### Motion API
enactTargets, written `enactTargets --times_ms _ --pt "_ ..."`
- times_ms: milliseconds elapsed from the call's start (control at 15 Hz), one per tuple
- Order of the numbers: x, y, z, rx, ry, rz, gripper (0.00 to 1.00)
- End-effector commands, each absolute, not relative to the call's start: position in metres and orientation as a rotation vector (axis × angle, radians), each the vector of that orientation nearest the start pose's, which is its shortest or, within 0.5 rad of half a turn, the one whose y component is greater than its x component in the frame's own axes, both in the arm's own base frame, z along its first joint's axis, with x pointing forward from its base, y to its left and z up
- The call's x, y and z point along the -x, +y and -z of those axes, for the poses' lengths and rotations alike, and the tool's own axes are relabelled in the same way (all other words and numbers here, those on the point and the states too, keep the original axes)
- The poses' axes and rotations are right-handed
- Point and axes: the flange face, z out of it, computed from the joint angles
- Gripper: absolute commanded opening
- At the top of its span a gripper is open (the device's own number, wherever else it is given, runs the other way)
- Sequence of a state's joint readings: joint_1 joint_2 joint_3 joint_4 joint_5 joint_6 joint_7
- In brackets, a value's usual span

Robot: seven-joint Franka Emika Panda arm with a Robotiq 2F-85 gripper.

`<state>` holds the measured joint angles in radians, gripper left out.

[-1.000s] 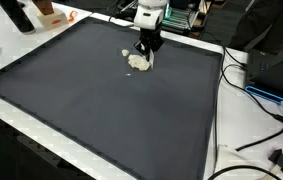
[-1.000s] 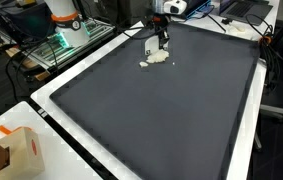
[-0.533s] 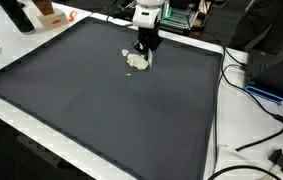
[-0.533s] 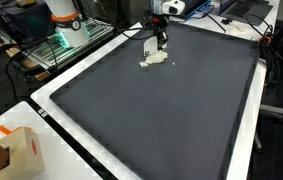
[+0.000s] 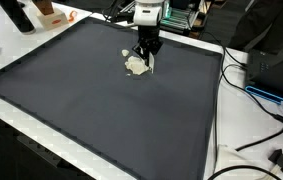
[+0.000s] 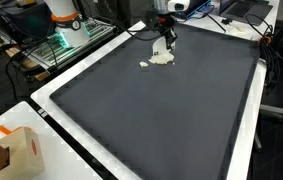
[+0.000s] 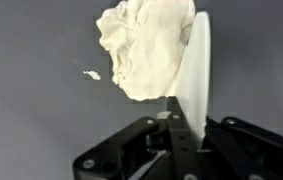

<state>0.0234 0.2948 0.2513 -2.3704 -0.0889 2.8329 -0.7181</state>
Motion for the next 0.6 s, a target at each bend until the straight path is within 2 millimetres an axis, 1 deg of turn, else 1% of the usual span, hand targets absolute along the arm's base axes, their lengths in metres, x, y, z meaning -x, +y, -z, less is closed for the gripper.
enactTargets --times_ms 0,267,533 --pt "-0.514 0.153 -0.199 2.677 -1.563 0.263 0.01" --pt "-0.513 0.144 -0.195 2.756 -1.480 0.056 0.01" --pt "-0.506 0.139 -0.194 2.812 -1.375 -0.060 0.01"
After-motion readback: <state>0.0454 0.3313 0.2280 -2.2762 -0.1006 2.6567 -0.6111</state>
